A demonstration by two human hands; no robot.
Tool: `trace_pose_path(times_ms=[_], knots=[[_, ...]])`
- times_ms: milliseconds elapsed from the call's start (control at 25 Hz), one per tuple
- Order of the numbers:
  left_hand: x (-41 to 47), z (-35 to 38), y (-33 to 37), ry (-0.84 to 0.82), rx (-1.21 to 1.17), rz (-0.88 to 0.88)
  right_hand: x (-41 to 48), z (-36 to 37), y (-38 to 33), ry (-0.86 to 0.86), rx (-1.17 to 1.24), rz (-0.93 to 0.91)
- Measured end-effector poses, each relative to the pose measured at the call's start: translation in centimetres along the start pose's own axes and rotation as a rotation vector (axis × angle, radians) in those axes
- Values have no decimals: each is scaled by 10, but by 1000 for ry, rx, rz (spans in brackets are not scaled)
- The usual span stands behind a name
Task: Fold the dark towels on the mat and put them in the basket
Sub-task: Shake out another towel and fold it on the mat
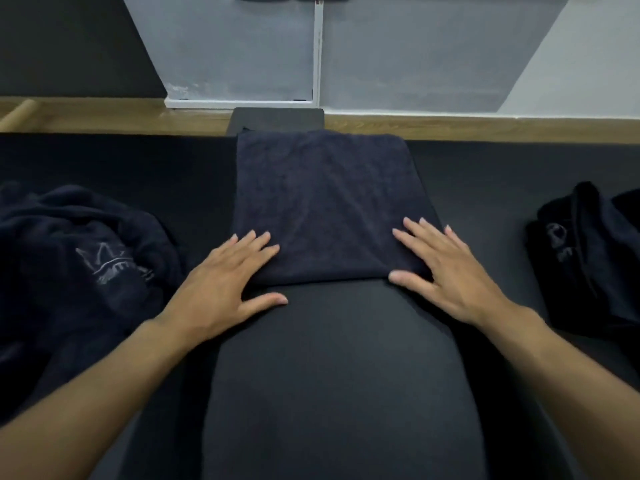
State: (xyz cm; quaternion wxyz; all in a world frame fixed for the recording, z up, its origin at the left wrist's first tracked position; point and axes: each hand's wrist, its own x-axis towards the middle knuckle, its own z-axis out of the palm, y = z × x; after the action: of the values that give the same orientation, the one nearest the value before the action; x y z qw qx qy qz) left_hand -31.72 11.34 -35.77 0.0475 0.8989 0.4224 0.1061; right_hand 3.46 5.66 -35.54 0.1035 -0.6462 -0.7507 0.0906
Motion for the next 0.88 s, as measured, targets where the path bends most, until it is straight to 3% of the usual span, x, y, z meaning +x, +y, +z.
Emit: trace_pose_path(times_ms=[80, 200, 240, 320, 400, 480, 560, 600, 680, 800, 880], knots=[[-1, -7, -3, 112, 121, 49, -20, -4, -2, 49, -4, 37], [-8, -34, 6, 86, 177, 46, -30, -29, -17, 117, -131, 145], [-17, -43, 11, 72, 153, 50, -36, -44, -17, 37, -154, 142], [-45, -57, 27, 0, 69, 89, -59, -73, -22, -302, -127, 161], [-73, -67, 57, -224, -140, 2, -89, -88, -32, -691, -5, 230], [-87, -73, 77, -498, -386, -136, -110, -95, -40, -833, 93, 241], [-86, -78, 72, -657, -602, -255, -111, -97, -38, -733, 248, 245], [-81, -80, 64, -648, -684, -292, -109, -99, -33, -613, 359, 256], [-66, -85, 55, -457, -782, -374, -103, -106, -19, -318, 516, 317], [-23, -89, 52, -6, -898, -518, -87, -112, 0, 34, 593, 388], [18, -83, 44, 128, -889, -604, -61, -108, 14, 188, 584, 418]])
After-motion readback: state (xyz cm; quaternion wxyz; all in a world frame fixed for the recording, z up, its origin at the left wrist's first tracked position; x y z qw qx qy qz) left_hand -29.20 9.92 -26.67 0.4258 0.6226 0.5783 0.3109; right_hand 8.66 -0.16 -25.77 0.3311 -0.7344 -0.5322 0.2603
